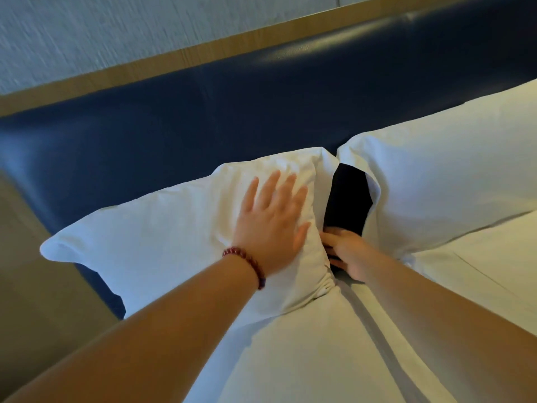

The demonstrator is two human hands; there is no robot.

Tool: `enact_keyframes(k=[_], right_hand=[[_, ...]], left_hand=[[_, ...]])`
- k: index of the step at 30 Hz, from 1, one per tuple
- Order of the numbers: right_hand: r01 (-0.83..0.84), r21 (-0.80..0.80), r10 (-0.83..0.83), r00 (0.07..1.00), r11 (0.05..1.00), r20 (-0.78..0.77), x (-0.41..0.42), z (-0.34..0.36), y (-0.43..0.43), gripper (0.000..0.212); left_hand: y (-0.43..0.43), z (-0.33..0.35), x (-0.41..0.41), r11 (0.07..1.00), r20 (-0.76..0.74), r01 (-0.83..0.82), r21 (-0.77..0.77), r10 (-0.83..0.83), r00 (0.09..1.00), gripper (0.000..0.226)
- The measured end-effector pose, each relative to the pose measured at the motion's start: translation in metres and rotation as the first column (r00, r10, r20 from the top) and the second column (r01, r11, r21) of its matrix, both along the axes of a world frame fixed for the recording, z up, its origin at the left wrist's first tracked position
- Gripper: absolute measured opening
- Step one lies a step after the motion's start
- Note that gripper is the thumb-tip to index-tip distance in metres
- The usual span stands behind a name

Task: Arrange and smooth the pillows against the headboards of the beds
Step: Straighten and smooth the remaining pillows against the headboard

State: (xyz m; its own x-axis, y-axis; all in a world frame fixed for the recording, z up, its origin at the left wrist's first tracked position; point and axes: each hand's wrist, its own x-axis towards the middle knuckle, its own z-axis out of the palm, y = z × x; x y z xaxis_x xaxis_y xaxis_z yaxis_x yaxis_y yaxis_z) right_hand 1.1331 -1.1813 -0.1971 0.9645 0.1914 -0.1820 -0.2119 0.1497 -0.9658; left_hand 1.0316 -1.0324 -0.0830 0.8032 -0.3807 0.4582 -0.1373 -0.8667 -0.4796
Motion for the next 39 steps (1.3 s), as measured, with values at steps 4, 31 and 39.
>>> enact_keyframes(k=[4,31,39], right_hand=[[0.171,0.09,-0.177,0.982,0.981,0.061,0.001,-0.01,0.008,0.023],[0.39,-0.14,-0.394,0.919,0.91,-0.004,-0.065,-0.075,-0.036,0.031],[0.288,-0.286,-0.301,0.953,0.914,-0.002,-0.087,-0.079,-0.049,0.027]], left_hand=[[0.006,-0.038,-0.015,0.997,-0.034,-0.021,0.075,0.024,0.999,0.069],[-0.011,-0.108,-0.054,0.98,-0.296,-0.184,-0.079,0.154,0.943,0.072],[-0.01,-0.114,-0.075,0.976,-0.381,-0.185,-0.113,0.129,0.915,0.064]])
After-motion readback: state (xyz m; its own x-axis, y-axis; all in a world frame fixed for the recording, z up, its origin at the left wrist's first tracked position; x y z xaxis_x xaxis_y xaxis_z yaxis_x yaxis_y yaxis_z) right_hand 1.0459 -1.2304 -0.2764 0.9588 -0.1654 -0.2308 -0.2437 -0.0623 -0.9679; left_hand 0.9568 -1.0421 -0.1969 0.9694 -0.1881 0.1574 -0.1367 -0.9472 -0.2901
